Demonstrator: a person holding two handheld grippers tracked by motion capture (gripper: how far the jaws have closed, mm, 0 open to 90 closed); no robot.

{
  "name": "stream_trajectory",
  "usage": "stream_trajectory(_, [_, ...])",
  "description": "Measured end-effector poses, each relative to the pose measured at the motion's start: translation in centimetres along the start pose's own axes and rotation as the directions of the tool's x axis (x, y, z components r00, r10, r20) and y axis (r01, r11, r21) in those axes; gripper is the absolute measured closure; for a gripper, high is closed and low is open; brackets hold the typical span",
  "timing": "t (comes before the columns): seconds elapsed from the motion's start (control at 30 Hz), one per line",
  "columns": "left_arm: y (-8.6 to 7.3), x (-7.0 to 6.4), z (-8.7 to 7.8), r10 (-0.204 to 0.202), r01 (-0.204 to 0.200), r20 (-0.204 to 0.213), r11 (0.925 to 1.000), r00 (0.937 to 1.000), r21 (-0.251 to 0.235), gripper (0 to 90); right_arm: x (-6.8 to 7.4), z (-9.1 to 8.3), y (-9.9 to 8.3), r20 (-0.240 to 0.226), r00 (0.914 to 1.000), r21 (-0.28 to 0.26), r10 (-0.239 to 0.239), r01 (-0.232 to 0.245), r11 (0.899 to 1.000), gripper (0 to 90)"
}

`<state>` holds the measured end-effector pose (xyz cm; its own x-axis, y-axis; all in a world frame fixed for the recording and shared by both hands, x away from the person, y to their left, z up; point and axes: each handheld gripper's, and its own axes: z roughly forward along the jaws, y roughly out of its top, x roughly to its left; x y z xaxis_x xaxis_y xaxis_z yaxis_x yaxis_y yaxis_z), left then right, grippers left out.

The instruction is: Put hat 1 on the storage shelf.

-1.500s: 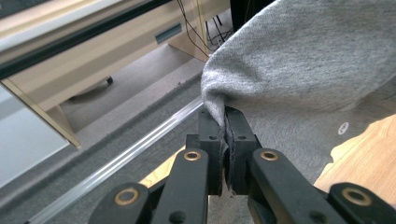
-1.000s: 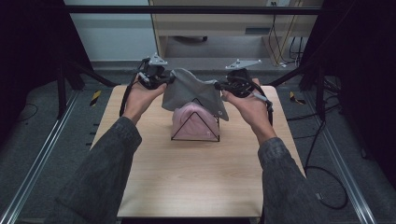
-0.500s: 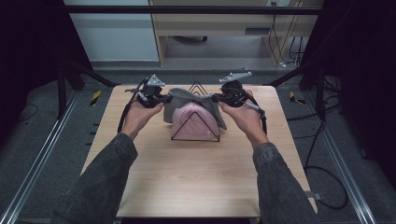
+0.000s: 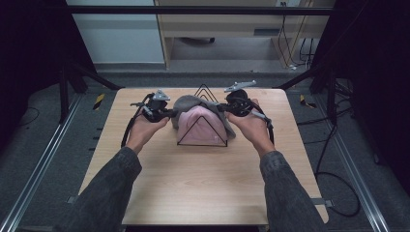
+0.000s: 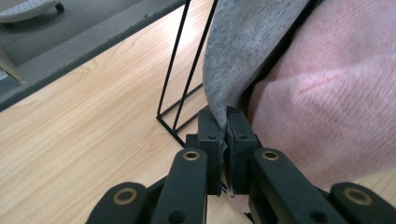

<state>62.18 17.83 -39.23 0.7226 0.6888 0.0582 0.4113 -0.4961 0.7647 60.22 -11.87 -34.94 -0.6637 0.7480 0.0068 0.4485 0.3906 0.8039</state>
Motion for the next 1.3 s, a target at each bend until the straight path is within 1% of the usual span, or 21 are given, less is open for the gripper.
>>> stream_trajectory(0.23, [-0.6,-0.2,0.2,-0.006,0.006,0.000,1.0000,1.0000,0.003,86.6,0.6,0.5,-0.3,-0.011,0.9999,0.003,-0.006,0.006,1.000,86.7])
stream_trajectory(0.3, [-0.9,-0.3,0.2,-0.010,0.010,0.007,1.0000,0.9999,0.001,85.2,0.8,0.5,-0.3,-0.006,1.0000,0.005,-0.006,0.006,1.000,83.8])
stream_trajectory(0.33, [-1.0,-0.3,0.1,-0.012,0.012,0.006,0.9999,0.9999,-0.002,81.8,0.8,0.3,-0.3,-0.005,1.0000,-0.002,-0.001,0.001,1.000,79.0])
stream_trajectory(0.37, [-1.1,-0.5,-0.2,-0.025,0.025,0.000,0.9996,0.9997,-0.015,77.6,0.7,0.2,-0.3,-0.010,1.0000,-0.009,0.001,-0.001,1.000,75.0])
stream_trajectory(0.4, [-1.1,-0.6,-0.4,-0.032,0.032,-0.009,0.9992,0.9994,-0.024,71.3,0.7,0.0,-0.3,-0.018,0.9998,-0.011,0.006,-0.006,1.000,69.6])
stream_trajectory(0.43, [-1.1,-0.7,-0.8,-0.023,0.023,-0.018,0.9992,0.9996,-0.033,66.9,0.7,-0.3,-0.3,-0.020,0.9998,-0.016,0.010,-0.010,1.000,64.3])
stream_trajectory(0.47, [-1.1,-0.7,-0.8,-0.023,0.023,-0.018,0.9992,0.9996,-0.033,64.5,0.7,-0.3,-0.3,-0.020,0.9998,-0.016,0.010,-0.010,1.000,64.3])
stream_trajectory(0.5, [-1.0,-1.0,-1.3,-0.009,0.007,-0.040,0.9993,0.9992,-0.036,60.7,0.7,-1.1,-0.3,-0.010,0.9999,-0.030,0.010,-0.010,0.999,58.2])
stream_trajectory(0.53, [-0.9,-1.1,-1.7,-0.014,0.012,-0.046,0.9990,0.9988,-0.042,57.8,0.7,-1.5,-0.4,-0.010,0.9999,-0.037,0.013,-0.014,0.999,56.1])
stream_trajectory(0.6, [-0.8,-1.3,-2.2,-0.027,0.024,-0.055,0.9983,0.9981,-0.053,50.5,0.7,-2.1,-0.4,-0.002,0.9999,-0.050,0.011,-0.011,0.999,48.6])
stream_trajectory(0.7, [-0.6,-1.6,-3.1,-0.020,0.016,-0.064,0.9978,0.9977,-0.065,39.9,0.8,-3.1,-0.4,0.012,0.9999,-0.067,0.012,-0.011,0.998,39.2])
stream_trajectory(0.8, [-0.7,-1.9,-3.8,-0.018,0.014,-0.069,0.9976,0.9974,-0.067,31.4,1.0,-4.0,-0.5,0.025,0.9996,-0.078,0.008,-0.006,0.997,31.6])
stream_trajectory(0.87, [-1.1,-2.2,-4.4,-0.009,0.005,-0.076,0.9987,0.9970,-0.051,26.3,1.1,-4.6,-0.7,0.036,0.9993,-0.082,0.009,-0.006,0.997,28.4])
stream_trajectory(0.97, [-2.0,-2.5,-5.2,-0.024,0.021,-0.055,0.9990,0.9982,-0.039,17.2,1.0,-5.5,-1.1,0.058,0.9981,-0.091,0.022,-0.016,0.996,22.7])
stream_trajectory(1.03, [-2.6,-2.6,-5.8,-0.018,0.016,-0.055,0.9994,0.9983,-0.030,11.3,0.8,-6.3,-1.7,0.078,0.9963,-0.099,0.035,-0.027,0.995,19.0])
stream_trajectory(1.17, [-3.9,-2.6,-6.9,-0.020,0.018,-0.058,0.9994,0.9981,-0.031,7.1,0.1,-7.4,-2.8,0.107,0.9927,-0.100,0.056,-0.045,0.994,13.8])
stream_trajectory(1.27, [-5.0,-2.5,-7.8,-0.025,0.023,-0.063,0.9994,0.9977,-0.026,5.8,-0.4,-8.0,-3.7,0.121,0.9895,-0.101,0.079,-0.066,0.993,12.5])
stream_trajectory(1.3, [-5.0,-2.5,-7.8,-0.025,0.023,-0.063,0.9994,0.9977,-0.026,5.8,-0.5,-8.1,-4.0,0.123,0.9886,-0.102,0.086,-0.074,0.992,11.9])
